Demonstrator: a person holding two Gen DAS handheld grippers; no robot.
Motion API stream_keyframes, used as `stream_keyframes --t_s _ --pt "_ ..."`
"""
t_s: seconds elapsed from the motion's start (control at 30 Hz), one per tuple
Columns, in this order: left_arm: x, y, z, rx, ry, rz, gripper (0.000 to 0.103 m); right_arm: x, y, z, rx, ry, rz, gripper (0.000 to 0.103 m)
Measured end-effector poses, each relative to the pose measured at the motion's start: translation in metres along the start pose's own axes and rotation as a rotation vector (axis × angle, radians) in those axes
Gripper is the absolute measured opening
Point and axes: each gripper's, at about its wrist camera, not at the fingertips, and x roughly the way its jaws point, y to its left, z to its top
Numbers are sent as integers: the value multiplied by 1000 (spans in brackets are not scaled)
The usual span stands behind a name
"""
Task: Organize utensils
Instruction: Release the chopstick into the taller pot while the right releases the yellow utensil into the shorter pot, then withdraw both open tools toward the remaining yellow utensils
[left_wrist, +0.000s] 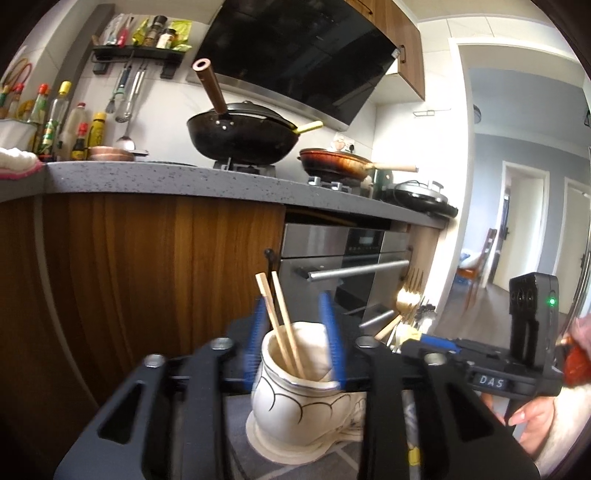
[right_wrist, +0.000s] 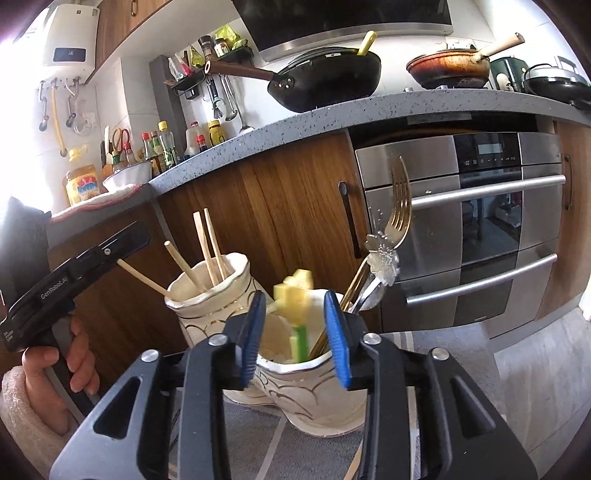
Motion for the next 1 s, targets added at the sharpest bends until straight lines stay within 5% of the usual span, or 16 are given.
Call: stream_keyframes --t_s 0.13,0.23,0.47,0.77,1.0 --pt "-12 -4 3 4 -18 16 67 -18 3 5 10 -41 9 66" --pt "-22 -8 6 1 -38 21 81 -30 7 8 8 -67 19 74" --pt "-41 -19 13 9 -66 42 96 -57 17 17 6 -113 39 98" --pt "-64 -42 14 60 -56 72 98 -94 13 18 24 -157 -27 98" --pt "-73 -59 -2 88 32 139 98 -115 -1 11 56 -120 -90 98"
